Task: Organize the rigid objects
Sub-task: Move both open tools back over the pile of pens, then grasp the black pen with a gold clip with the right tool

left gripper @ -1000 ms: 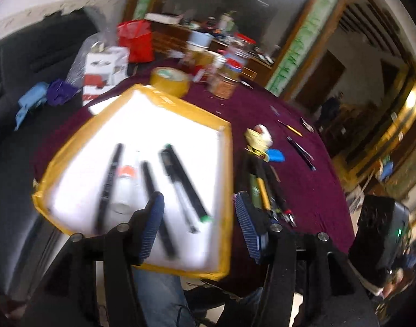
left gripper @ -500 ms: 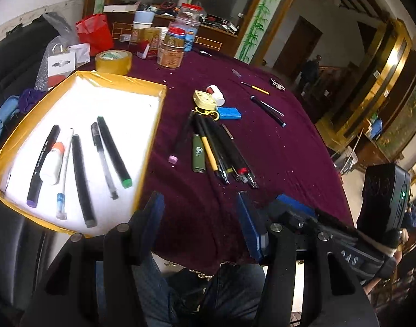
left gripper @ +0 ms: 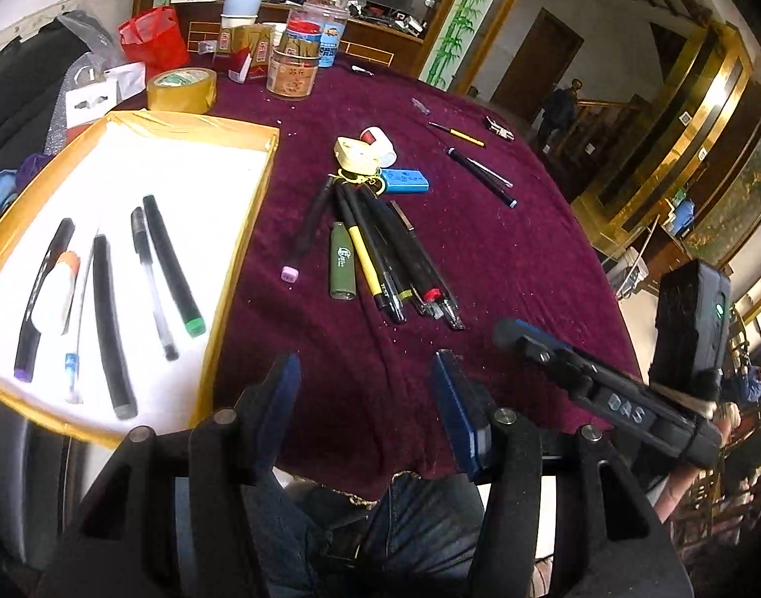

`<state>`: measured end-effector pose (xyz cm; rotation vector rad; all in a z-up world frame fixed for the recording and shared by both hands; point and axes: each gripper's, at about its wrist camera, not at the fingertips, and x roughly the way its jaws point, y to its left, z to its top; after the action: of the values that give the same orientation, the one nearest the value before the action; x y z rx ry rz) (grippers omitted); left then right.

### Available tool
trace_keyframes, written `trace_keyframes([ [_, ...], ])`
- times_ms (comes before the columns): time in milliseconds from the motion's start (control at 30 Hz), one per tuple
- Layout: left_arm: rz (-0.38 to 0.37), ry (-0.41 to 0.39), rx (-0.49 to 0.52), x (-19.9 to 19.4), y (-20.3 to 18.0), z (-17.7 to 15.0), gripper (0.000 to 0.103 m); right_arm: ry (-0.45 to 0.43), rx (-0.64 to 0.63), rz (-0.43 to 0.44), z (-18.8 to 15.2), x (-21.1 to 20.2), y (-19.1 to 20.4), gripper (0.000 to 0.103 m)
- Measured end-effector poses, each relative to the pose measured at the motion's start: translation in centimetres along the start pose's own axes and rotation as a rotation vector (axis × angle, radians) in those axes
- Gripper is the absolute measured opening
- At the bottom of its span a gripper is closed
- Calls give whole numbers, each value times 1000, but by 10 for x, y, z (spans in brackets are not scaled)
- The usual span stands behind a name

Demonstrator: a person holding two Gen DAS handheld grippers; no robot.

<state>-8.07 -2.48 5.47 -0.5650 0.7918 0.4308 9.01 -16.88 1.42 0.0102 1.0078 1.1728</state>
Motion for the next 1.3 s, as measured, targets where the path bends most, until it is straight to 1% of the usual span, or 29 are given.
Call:
trace_keyframes([
  [33,-4,4,7,2,-1,2,53,18,-12,-12,6,7,-3,24],
  [200,-19,23,22,11,-1,6,53,82,-15,-45,35,37,-21,23],
  [300,-29,30,6,16,3,8,53,135,-8,-66,53,59,-34,23],
  [400,-34,42,4,20,7,6,53,180,-32,-86,68,81,-38,18],
  [433,-33,43,-1,21,9,5,53,195,-44,-101,71,87,-37,16],
  [467,-36,48,-5,22,11,4,53,207,-55,-119,72,92,-37,16],
  [500,-38,51,-6,23,12,4,53,219,-65,-114,74,96,-36,15],
  [533,-37,52,-9,24,14,4,53,222,-72,-114,76,99,-33,14],
  [633,-46,60,-25,26,18,4,53,226,-110,-169,78,105,-27,14],
  [767,-60,73,-26,28,17,4,53,231,-169,-207,77,110,-21,13],
  [833,-66,73,-23,27,15,4,53,236,-192,-223,73,105,-20,9],
  [967,-80,80,-21,26,9,3,53,232,-163,-243,60,85,-28,8],
  [1167,-88,107,-23,35,-2,9,53,160,-50,-324,19,26,-57,8],
  [1233,-94,124,-21,41,-6,13,53,139,-24,-326,10,13,-63,8],
  [1300,-100,140,-21,49,-12,20,53,120,-4,-321,9,11,-64,8],
])
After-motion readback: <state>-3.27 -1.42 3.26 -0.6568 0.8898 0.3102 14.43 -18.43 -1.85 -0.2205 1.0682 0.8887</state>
